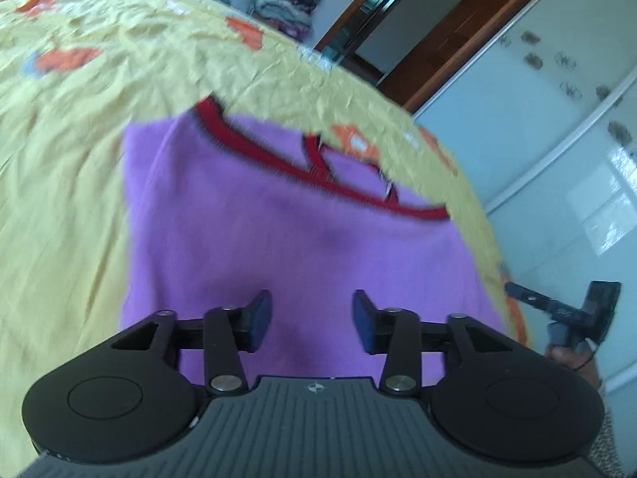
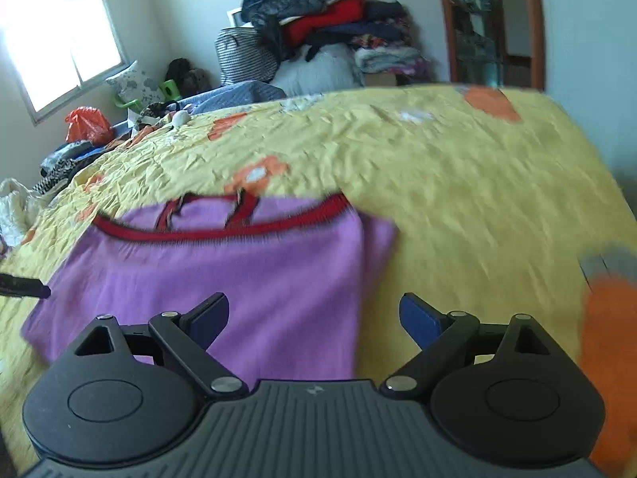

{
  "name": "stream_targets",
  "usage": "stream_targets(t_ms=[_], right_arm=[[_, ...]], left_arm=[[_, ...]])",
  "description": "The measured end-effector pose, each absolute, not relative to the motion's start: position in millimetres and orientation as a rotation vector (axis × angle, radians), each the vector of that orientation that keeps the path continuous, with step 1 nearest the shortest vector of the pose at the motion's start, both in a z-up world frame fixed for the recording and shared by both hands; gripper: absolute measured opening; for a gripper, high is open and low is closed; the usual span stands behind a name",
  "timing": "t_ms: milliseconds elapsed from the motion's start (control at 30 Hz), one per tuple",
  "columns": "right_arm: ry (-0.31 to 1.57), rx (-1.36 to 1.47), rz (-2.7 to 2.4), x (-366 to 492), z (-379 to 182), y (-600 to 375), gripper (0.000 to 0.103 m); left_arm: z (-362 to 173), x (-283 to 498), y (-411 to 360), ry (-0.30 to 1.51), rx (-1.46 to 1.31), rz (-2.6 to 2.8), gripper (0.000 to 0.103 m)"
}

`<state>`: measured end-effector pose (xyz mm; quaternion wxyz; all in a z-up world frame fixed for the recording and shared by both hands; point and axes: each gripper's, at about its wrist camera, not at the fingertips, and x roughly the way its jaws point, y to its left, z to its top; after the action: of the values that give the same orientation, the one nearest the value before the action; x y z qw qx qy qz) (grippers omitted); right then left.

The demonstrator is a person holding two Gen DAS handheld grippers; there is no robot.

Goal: Fold small clothes

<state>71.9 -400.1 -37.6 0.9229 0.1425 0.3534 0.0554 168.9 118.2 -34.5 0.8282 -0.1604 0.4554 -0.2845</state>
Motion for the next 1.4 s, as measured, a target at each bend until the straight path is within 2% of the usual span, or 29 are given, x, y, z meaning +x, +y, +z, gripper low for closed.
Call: stream_targets(t_ms=[33, 133, 200, 367, 400, 433, 467, 500, 600, 733, 833, 967, 1100, 1133, 1167, 1200, 1233, 1267, 1300, 1333, 1400], right_arm=[[0.728, 0.336, 0.111, 57.5, -41.0, -403.9, 0.093], [0.723, 0.442, 0.132, 28.5, -55.9, -414.9, 0.079], [0.737, 0.504, 0.136, 24.4, -70.4, -418.7, 0.079], [0.731, 0.634, 0.224, 31.8, -92.6, -415.1, 0.066], [0.733, 0.634, 0.237, 34.1, -93.9, -411.9, 0.059], [0.74, 0.629, 0.24, 36.0, -94.8, -408.8, 0.039], [0.741, 0.618, 0.241, 37.1, -95.2, -406.3, 0.018], [0.737, 0.608, 0.254, 38.4, -95.0, -403.7, 0.008], [0.715, 0.475, 0.265, 37.5, -79.1, -391.1, 0.007], [0.659, 0.413, 0.306, 32.0, -40.9, -396.1, 0.007], [0.711, 0.366, 0.272, 34.4, -45.3, -401.9, 0.007], [0.84, 0.434, 0.257, 28.2, -83.5, -412.1, 0.009], [0.8, 0.369, 0.184, 12.9, -56.0, -407.0, 0.014], [0.769, 0.317, 0.17, 12.3, -44.5, -400.5, 0.019], [0.735, 0.27, 0.159, 13.3, -35.3, -392.8, 0.038], [0.704, 0.239, 0.166, 17.1, -29.6, -385.1, 0.056], [0.67, 0.213, 0.187, 23.0, -26.4, -377.4, 0.09], [0.636, 0.193, 0.197, 31.3, -25.8, -369.5, 0.097], [0.619, 0.181, 0.198, 43.3, -27.2, -361.9, 0.096], [0.613, 0.172, 0.197, 58.2, -29.9, -353.8, 0.096], [0.602, 0.13, 0.203, 89.7, -35.1, -329.5, 0.096]], left_arm=[[-37.1, 158.7, 127.3, 0.973, -0.326, -0.56, 0.051], [-44.7, 142.4, 168.6, 0.965, -0.431, -0.473, 0.055], [-52.4, 138.4, 194.3, 0.96, -0.506, -0.446, 0.063], [-77.9, 149.4, 205.9, 1.046, -0.648, -0.501, 0.067], [-76.7, 151.4, 199.5, 1.045, -0.631, -0.516, 0.065], [-77.1, 152.1, 194.5, 1.046, -0.621, -0.53, 0.054], [-81.2, 155.2, 191.0, 1.072, -0.63, -0.539, 0.012], [-88.2, 159.0, 188.9, 1.107, -0.659, -0.56, 0.003], [-90.4, 161.4, 189.6, 1.114, -0.631, -0.579, 0.003], [-61.7, 157.4, 207.2, 1.063, -0.592, -0.59, 0.003], [-59.5, 149.0, 211.4, 1.071, -0.539, -0.583, 0.003], [-80.5, 130.3, 217.8, 1.13, -0.507, -0.536, 0.0], [-56.2, 119.3, 240.6, 1.08, -0.448, -0.429, 0.0], [-39.0, 118.5, 237.2, 1.021, -0.394, -0.421, 0.0], [-23.9, 119.3, 229.4, 0.973, -0.371, -0.436, 0.0], [-11.9, 122.6, 217.7, 0.942, -0.365, -0.459, 0.012], [-3.7, 128.5, 203.0, 0.918, -0.356, -0.49, 0.026], [1.3, 134.9, 185.3, 0.883, -0.349, -0.53, 0.057], [2.9, 142.0, 166.0, 0.838, -0.348, -0.568, 0.082], [0.4, 151.4, 145.9, 0.815, -0.34, -0.596, 0.087], [-12.6, 174.5, 97.1, 0.816, -0.278, -0.589, 0.071]])
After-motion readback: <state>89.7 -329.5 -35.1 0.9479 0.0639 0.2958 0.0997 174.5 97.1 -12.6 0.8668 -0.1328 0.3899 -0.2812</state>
